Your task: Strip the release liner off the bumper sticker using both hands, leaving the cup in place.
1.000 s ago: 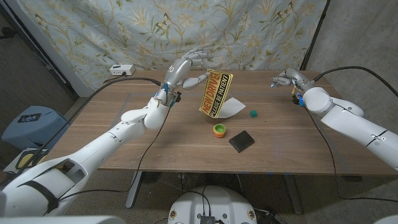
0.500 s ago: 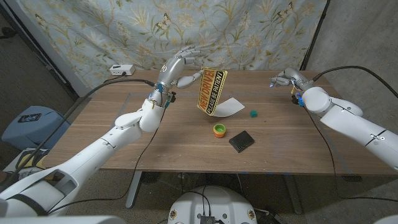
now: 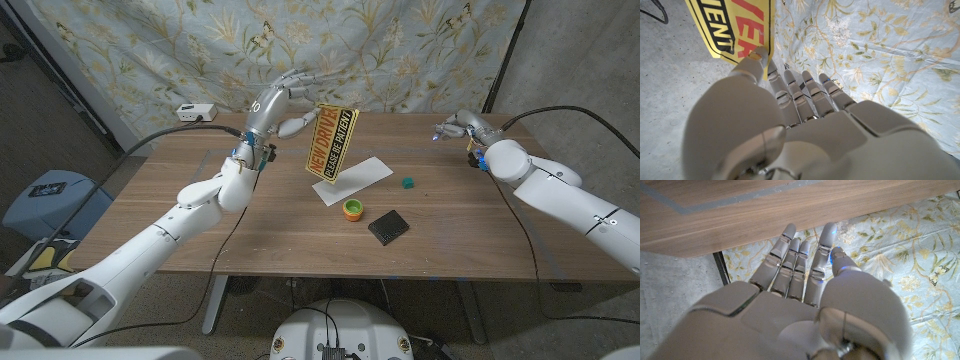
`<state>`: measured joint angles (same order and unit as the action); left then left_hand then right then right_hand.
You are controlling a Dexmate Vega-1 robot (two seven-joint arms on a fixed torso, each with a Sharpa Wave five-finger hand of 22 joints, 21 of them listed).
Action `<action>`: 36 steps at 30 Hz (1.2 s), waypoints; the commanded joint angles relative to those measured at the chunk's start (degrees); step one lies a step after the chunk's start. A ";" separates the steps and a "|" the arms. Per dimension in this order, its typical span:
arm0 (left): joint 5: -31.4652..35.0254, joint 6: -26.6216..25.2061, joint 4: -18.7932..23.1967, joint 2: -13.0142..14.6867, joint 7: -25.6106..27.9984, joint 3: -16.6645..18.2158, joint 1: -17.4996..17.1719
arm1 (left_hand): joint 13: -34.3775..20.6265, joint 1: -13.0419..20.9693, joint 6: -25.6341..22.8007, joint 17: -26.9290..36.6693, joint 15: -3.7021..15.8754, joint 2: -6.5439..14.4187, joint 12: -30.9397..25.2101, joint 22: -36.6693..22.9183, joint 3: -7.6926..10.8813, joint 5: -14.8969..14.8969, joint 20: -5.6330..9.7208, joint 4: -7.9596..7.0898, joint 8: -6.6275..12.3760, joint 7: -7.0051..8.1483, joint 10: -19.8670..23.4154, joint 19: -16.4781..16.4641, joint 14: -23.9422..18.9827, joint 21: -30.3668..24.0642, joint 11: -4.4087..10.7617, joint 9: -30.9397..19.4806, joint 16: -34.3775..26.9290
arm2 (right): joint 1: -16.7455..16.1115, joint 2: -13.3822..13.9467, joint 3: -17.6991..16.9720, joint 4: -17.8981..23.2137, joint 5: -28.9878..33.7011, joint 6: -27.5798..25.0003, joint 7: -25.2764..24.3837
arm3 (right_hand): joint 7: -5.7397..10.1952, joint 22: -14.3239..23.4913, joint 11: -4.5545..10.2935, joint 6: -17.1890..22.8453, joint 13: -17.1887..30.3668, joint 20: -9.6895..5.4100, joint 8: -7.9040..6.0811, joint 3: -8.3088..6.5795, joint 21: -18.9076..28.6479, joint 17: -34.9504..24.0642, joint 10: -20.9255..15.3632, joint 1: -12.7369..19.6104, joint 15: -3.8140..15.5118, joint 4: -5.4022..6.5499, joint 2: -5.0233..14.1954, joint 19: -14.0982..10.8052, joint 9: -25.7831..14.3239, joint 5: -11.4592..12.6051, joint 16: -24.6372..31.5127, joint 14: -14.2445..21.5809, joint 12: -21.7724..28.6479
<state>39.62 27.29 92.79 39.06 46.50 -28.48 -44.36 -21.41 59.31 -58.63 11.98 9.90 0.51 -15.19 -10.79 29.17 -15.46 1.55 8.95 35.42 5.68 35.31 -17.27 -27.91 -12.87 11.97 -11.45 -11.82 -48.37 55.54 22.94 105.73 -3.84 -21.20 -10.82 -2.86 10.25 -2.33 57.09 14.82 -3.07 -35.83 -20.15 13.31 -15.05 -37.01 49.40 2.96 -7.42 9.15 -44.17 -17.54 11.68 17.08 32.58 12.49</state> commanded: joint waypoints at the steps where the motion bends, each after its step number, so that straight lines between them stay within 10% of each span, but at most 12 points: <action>1: 0.36 -2.31 1.97 0.72 0.48 1.47 -1.38 | -0.15 -0.38 -0.61 0.17 1.17 -0.10 0.37 -0.08 0.47 0.17 0.23 0.12 5.94 0.22 0.51 0.27 0.96 0.29 -0.07 -0.29 -0.04 | 0.44 -0.38 0.35 -0.11 0.23 -0.05 0.18 | 0.10 0.20 -0.24 -0.07 0.06 -0.18 -0.22 0.05 -0.01 -0.30 -0.53 0.65 1.49 -0.02 0.02 -0.63 -0.04 0.40 -0.15 0.56 -0.06; 30: -5.84 -10.58 9.36 2.37 -6.13 5.23 -9.05 | -0.27 -0.78 1.14 0.46 0.53 0.49 1.05 -0.10 0.08 0.43 -0.27 -0.25 5.08 0.76 -0.41 0.66 1.44 0.36 -0.17 0.14 -0.24 | 0.89 -1.46 1.98 -0.78 0.00 1.07 2.05 | 1.89 0.16 -1.08 -1.58 -0.07 0.94 0.41 1.08 -0.16 -0.65 -0.31 -0.73 0.17 0.91 -0.24 -0.60 1.01 -0.18 -0.51 0.21 -0.43; 36: -8.28 -11.96 11.01 2.74 -8.85 6.21 -10.35 | -0.36 -2.13 4.25 0.38 -0.11 0.57 1.60 -0.11 -0.10 0.67 -0.40 -0.88 3.89 0.30 -1.25 0.98 2.13 0.41 -0.29 0.13 -0.02 | 1.06 -1.87 2.24 -0.42 -0.23 0.62 2.25 | 1.78 0.12 -1.34 -5.68 -0.13 1.19 2.26 1.36 -0.29 -0.37 0.07 -1.34 -0.16 1.05 -0.55 -0.54 1.59 -0.28 -1.04 0.00 -0.60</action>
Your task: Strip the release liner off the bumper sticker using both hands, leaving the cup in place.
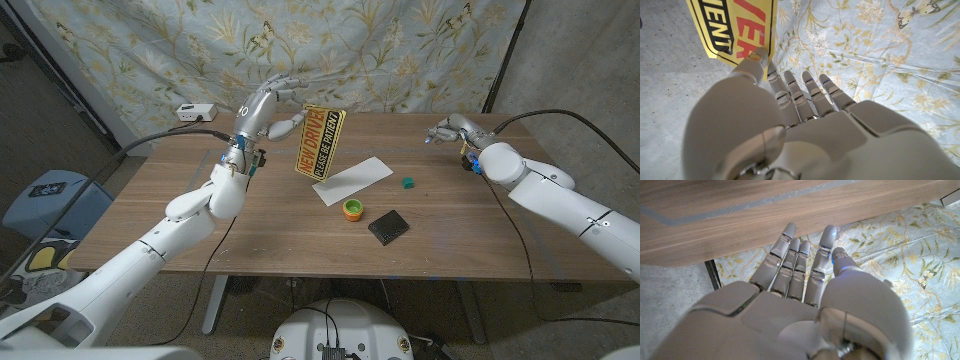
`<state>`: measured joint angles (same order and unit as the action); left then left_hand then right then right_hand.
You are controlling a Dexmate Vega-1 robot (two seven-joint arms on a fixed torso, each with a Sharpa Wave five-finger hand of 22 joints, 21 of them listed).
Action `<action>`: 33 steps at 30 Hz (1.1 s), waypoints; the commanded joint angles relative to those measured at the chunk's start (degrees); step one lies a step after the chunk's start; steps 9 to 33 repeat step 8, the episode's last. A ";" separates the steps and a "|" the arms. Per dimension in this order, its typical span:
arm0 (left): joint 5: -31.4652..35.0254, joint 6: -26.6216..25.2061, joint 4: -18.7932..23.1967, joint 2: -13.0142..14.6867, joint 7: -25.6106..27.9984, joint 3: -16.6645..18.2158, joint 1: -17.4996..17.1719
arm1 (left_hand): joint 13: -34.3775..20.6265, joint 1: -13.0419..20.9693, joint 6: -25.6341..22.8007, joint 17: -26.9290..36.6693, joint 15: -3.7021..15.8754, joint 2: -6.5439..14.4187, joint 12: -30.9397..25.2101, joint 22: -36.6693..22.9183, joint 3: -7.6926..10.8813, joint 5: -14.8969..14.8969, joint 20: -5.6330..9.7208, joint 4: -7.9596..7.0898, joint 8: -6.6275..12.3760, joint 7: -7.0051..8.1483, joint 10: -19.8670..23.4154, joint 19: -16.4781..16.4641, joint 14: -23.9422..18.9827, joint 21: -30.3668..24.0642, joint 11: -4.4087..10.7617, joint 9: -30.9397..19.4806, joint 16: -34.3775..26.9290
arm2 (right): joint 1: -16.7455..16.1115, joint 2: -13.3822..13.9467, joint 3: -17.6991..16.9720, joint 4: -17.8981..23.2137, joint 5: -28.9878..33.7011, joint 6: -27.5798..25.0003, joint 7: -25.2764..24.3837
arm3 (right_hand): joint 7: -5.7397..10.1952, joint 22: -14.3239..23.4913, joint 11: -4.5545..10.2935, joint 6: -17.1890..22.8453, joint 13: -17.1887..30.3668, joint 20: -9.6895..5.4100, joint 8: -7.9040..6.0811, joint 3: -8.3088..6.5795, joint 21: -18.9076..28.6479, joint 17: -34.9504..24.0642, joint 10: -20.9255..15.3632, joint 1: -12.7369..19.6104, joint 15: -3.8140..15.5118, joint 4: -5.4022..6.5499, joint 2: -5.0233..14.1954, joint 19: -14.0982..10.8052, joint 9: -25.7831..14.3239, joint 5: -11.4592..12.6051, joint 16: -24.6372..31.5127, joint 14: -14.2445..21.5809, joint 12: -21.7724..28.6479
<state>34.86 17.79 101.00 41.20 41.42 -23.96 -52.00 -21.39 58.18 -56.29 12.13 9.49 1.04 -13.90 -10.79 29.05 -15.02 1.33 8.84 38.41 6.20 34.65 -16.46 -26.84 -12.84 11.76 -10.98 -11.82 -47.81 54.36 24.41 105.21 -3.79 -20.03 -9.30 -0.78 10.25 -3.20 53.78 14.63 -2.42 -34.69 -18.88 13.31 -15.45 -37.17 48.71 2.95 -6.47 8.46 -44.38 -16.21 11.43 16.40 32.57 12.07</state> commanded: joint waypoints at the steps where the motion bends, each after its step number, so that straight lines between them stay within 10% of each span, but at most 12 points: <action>1: -3.91 -2.73 2.99 0.52 -4.17 1.79 -2.85 | -0.38 -1.12 2.22 0.21 0.17 0.07 0.41 -0.11 0.02 0.26 -0.26 -0.82 0.77 -0.27 -0.80 0.23 1.18 0.40 -0.17 -0.34 0.03 | 0.47 -0.74 0.79 0.05 -0.37 -0.45 0.76 | -0.30 0.12 -0.55 -2.92 0.06 0.58 1.40 0.13 -0.32 0.02 0.30 -0.64 -0.15 0.06 0.13 -0.28 0.36 -0.03 -0.37 -0.01 -0.20; 8: -6.06 -6.65 5.98 -0.32 -7.64 1.93 -4.68 | -0.52 -4.22 9.87 -0.17 -1.36 0.16 1.64 -0.13 -0.88 0.90 -1.06 -1.73 -3.05 -1.22 -3.92 1.12 3.47 0.56 -1.89 -0.26 0.67 | 1.27 -2.34 1.66 -1.64 -1.12 0.01 1.12 | -0.38 0.10 -0.54 -5.08 0.03 0.83 2.69 0.35 -0.53 -0.13 0.80 -0.57 -0.30 -0.14 0.22 0.09 0.89 -0.08 -0.52 -0.58 -0.30; 33: -6.06 -6.65 5.98 -0.32 -7.64 1.93 -4.68 | -0.52 -4.22 9.87 -0.17 -1.36 0.16 1.64 -0.13 -0.88 0.90 -1.06 -1.73 -3.05 -1.22 -3.92 1.12 3.47 0.56 -1.89 -0.26 0.67 | 1.27 -2.34 1.66 -1.64 -1.12 0.01 1.12 | -0.38 0.10 -0.54 -5.08 0.03 0.83 2.69 0.35 -0.53 -0.13 0.80 -0.57 -0.30 -0.14 0.22 0.09 0.89 -0.08 -0.52 -0.58 -0.30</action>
